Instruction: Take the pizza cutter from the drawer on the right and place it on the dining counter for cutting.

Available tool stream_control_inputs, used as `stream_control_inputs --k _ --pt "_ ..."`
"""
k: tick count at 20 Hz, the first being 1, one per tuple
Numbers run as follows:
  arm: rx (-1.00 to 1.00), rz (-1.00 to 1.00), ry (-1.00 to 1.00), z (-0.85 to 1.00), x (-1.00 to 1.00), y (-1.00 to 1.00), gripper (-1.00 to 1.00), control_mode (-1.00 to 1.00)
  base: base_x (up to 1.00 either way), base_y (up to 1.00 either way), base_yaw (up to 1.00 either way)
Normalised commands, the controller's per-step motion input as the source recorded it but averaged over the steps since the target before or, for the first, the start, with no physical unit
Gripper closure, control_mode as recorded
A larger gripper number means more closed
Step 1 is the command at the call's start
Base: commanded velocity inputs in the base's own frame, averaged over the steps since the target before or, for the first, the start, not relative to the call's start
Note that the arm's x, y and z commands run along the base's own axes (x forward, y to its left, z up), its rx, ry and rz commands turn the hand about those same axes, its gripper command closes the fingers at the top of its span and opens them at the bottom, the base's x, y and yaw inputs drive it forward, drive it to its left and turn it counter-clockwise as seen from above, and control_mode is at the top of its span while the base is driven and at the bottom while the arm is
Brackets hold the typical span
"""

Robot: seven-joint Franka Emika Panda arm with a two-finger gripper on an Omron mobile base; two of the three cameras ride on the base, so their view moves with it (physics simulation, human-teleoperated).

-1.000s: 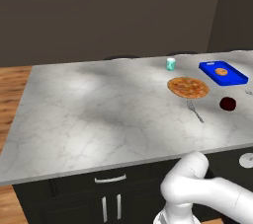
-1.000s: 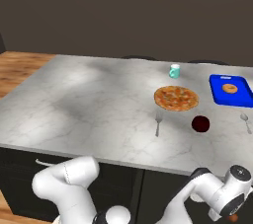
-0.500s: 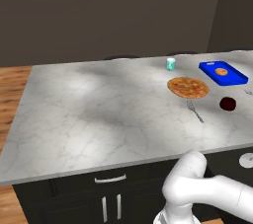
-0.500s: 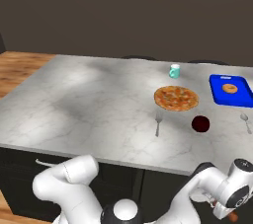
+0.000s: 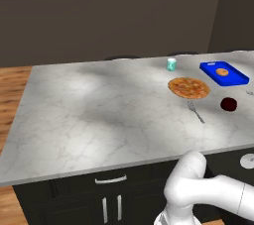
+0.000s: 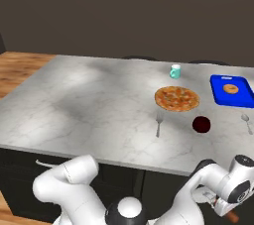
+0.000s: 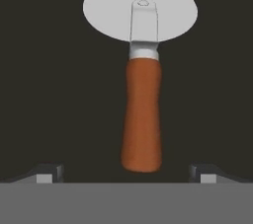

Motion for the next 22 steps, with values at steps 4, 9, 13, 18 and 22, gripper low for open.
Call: stream_control_inputs --k 4,9,13,18,22 --pt "0.0 0.0 -0.01 -0.21 0.0 0.0 -1.0 -1.0 0.0 0.0 0.0" --pt "0.03 0.0 0.0 -0.31 0.0 -0.03 -1.0 -1.0 0.0 0.0 0.0" --pt "0.02 0.0 0.0 -0.27 0.0 -0.02 -1.0 -1.0 0.0 0.0 0.0" --pt "0.03 0.0 -0.01 -0.18 0.0 -0.07 -1.0 -1.0 0.0 0.0 0.0" --pt "0.04 0.0 -0.02 -0.21 0.0 -0.13 -1.0 -1.0 0.0 0.0 0.0"
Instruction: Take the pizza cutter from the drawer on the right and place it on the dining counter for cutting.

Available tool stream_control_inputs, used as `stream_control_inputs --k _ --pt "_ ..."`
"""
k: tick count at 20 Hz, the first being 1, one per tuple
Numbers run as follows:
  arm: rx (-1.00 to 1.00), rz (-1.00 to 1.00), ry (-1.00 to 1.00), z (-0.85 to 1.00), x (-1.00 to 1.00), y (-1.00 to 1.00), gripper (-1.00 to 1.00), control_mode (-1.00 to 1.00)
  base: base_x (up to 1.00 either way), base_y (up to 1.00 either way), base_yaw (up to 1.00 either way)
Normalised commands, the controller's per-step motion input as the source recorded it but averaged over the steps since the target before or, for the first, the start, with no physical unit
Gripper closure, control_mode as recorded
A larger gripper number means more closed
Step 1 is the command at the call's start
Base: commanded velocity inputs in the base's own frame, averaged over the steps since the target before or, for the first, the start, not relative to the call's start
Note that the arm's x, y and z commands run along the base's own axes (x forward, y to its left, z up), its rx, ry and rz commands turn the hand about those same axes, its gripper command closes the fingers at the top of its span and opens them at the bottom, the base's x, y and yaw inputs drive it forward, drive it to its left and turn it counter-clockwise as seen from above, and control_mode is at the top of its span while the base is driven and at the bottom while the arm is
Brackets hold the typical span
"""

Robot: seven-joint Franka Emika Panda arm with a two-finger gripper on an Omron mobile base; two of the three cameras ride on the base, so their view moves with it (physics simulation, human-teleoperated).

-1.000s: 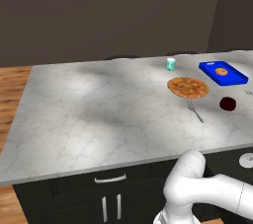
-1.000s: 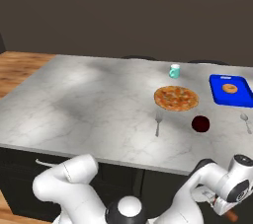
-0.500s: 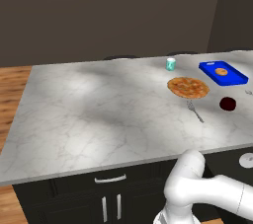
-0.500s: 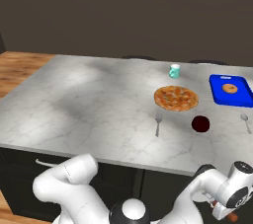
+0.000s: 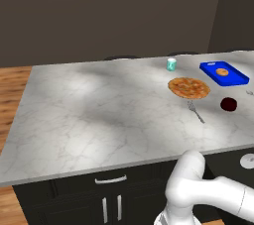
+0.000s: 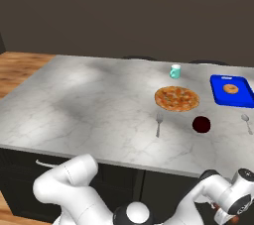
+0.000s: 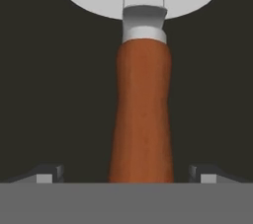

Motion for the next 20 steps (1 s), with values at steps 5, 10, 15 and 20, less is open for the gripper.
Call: stream_control_inputs --k 5,10,15,20 --pt "0.01 0.0 0.0 -0.22 0.0 -0.05 -1.0 -1.0 0.0 0.0 0.0" --pt "0.0 0.0 -0.01 -0.14 0.01 -0.01 -1.0 -1.0 0.0 0.0 0.0" --pt "0.0 0.0 0.0 -0.03 0.04 -0.01 -1.0 -1.0 0.0 0.0 0.0" --pt "0.0 0.0 0.0 0.0 0.04 -0.02 -1.0 -1.0 0.0 0.0 0.0"
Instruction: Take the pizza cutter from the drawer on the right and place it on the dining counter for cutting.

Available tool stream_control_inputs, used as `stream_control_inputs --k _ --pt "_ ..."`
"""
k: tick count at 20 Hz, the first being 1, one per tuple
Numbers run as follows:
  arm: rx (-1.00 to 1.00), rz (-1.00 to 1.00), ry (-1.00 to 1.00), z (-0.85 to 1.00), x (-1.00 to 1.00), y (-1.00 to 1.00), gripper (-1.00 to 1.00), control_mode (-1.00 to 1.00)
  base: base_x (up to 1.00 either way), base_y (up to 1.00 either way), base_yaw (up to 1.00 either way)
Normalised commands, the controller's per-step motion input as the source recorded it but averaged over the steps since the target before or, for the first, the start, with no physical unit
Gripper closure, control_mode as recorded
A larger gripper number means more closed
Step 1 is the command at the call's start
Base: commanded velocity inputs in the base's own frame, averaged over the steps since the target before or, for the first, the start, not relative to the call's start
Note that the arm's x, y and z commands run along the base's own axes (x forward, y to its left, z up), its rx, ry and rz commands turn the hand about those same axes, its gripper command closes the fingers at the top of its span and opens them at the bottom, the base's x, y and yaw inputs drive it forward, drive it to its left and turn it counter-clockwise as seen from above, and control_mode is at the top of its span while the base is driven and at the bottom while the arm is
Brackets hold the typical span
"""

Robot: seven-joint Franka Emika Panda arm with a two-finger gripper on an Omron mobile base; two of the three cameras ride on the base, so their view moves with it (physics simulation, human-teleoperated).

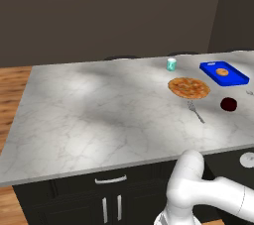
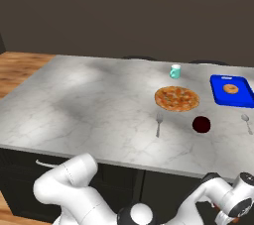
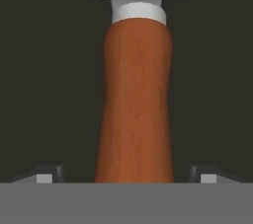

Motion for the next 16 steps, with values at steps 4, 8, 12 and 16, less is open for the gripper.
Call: stream_control_inputs --k 4,8,12,16 --pt "0.0 0.0 0.0 0.0 0.0 -0.03 -1.0 -1.0 0.0 0.0 0.0" --pt "0.0 0.0 0.0 0.0 0.0 0.0 -1.0 -1.0 0.0 0.0 0.0" --pt "0.0 0.0 0.0 0.0 0.0 0.0 -1.0 -1.0 0.0 0.0 0.0" --pt "0.0 0.0 0.0 0.0 0.0 0.0 -1.0 -1.0 0.0 0.0 0.0"
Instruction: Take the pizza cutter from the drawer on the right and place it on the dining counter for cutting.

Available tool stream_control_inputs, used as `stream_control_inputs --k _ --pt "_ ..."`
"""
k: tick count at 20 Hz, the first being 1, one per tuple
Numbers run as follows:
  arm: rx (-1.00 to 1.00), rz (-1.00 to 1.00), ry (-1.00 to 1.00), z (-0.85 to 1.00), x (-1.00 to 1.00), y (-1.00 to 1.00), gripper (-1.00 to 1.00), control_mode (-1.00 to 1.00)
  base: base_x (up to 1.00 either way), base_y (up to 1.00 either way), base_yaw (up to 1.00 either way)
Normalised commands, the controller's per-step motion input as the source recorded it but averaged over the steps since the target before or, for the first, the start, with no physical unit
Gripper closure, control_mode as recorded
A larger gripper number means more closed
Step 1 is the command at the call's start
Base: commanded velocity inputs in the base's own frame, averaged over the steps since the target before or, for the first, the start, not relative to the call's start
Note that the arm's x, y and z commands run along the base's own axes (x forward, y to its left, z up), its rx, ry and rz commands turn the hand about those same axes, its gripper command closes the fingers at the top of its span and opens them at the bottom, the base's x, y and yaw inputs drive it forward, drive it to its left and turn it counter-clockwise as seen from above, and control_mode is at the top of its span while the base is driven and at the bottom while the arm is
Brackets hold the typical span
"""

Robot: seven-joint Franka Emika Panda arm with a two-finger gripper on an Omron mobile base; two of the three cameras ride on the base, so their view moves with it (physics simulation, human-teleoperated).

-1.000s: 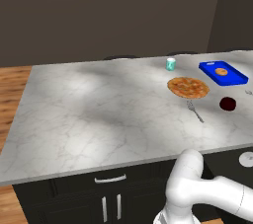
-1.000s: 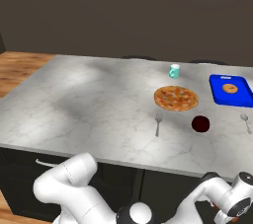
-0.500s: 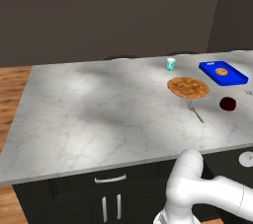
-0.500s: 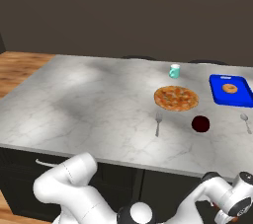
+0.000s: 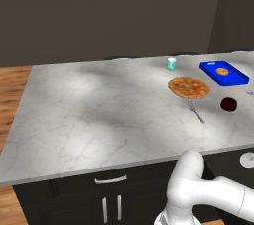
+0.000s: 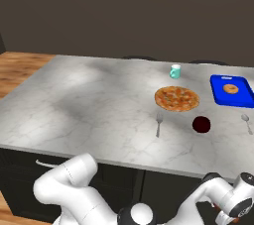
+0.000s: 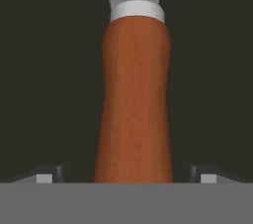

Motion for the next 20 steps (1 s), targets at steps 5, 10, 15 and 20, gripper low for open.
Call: stream_control_inputs --k 5,10,15,20 --pt "0.0 0.0 0.0 0.0 0.0 0.0 1.0 -1.0 0.0 0.0 0.0" --pt "0.0 0.0 0.0 0.0 0.0 0.0 1.0 -1.0 0.0 0.0 0.0" --pt "0.0 0.0 0.0 0.0 0.0 0.0 1.0 -1.0 0.0 0.0 0.0" --pt "0.0 0.0 0.0 0.0 0.0 0.0 1.0 -1.0 0.0 0.0 0.0"
